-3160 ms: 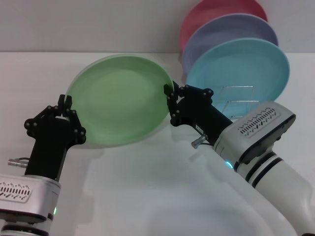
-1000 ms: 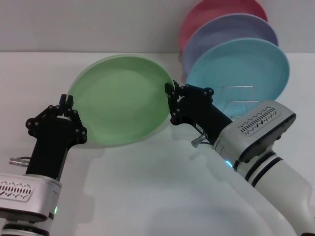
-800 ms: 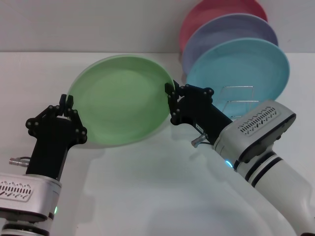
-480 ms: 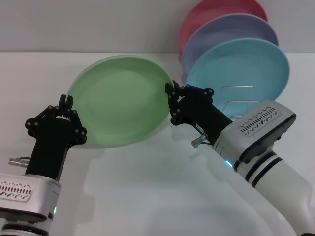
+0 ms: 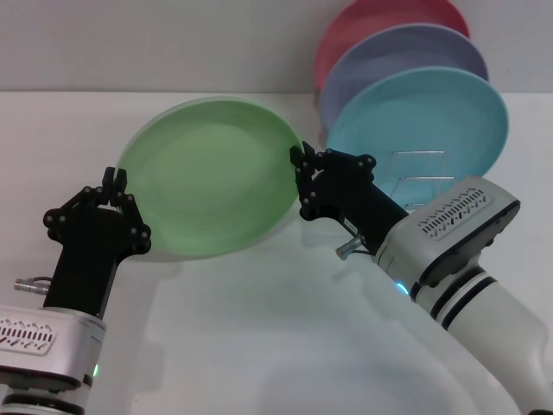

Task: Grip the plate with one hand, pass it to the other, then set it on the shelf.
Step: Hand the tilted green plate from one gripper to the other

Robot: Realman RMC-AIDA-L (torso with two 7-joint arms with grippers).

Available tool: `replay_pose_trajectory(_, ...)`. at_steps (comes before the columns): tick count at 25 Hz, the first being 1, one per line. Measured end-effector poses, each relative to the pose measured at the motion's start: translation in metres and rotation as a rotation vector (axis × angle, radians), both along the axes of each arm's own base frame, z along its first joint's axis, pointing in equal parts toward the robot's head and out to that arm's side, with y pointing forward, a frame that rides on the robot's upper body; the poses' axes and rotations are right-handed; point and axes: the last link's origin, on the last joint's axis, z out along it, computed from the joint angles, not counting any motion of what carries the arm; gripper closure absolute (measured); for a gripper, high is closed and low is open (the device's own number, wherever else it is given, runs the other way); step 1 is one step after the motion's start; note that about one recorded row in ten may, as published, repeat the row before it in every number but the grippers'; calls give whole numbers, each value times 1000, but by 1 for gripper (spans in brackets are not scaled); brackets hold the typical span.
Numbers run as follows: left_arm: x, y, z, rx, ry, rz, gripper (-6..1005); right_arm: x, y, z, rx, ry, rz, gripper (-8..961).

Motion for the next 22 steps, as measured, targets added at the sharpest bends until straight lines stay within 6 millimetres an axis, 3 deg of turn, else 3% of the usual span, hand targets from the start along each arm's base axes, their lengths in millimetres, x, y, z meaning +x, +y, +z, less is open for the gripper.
replay_pose_trajectory(22, 1, 1, 0, 0, 1, -4, 954, 1, -1, 0, 0, 3, -2, 934)
